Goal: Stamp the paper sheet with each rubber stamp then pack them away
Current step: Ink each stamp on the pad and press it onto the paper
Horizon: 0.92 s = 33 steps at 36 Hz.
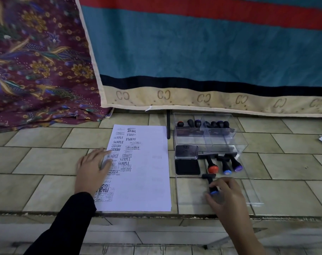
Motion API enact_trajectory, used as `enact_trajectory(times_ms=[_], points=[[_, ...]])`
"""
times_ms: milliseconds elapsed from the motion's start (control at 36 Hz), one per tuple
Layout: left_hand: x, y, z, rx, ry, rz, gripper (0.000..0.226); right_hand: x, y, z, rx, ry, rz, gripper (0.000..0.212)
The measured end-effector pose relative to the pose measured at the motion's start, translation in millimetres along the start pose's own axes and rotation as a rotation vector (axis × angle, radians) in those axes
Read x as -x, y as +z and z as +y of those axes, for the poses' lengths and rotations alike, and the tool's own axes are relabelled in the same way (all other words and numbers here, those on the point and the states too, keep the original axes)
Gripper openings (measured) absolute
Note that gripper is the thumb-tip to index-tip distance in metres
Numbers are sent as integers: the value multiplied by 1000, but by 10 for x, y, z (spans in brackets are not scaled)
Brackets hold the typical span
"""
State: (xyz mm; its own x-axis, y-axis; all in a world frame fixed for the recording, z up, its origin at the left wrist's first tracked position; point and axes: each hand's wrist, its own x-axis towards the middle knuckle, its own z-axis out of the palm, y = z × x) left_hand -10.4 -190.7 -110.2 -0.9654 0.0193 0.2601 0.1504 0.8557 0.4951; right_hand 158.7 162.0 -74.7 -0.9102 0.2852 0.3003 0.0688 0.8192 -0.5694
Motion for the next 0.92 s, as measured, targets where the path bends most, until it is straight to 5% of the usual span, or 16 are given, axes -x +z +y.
enact_trajectory(times_ms=[250, 500, 806, 917], points=[[15, -29, 36, 5, -5, -8, 42, -1106, 11, -328, -50, -32, 154, 15], [10, -21, 18, 8, 6, 0, 40, -2432, 448, -468, 108, 47, -178, 15], [-11, -9, -5, -11, -2, -1, 41, -2558, 833, -585, 271, 48, -450, 31], [-17, -7, -21, -17, -10, -18, 42, -2511, 884, -589, 326, 91, -429, 32]])
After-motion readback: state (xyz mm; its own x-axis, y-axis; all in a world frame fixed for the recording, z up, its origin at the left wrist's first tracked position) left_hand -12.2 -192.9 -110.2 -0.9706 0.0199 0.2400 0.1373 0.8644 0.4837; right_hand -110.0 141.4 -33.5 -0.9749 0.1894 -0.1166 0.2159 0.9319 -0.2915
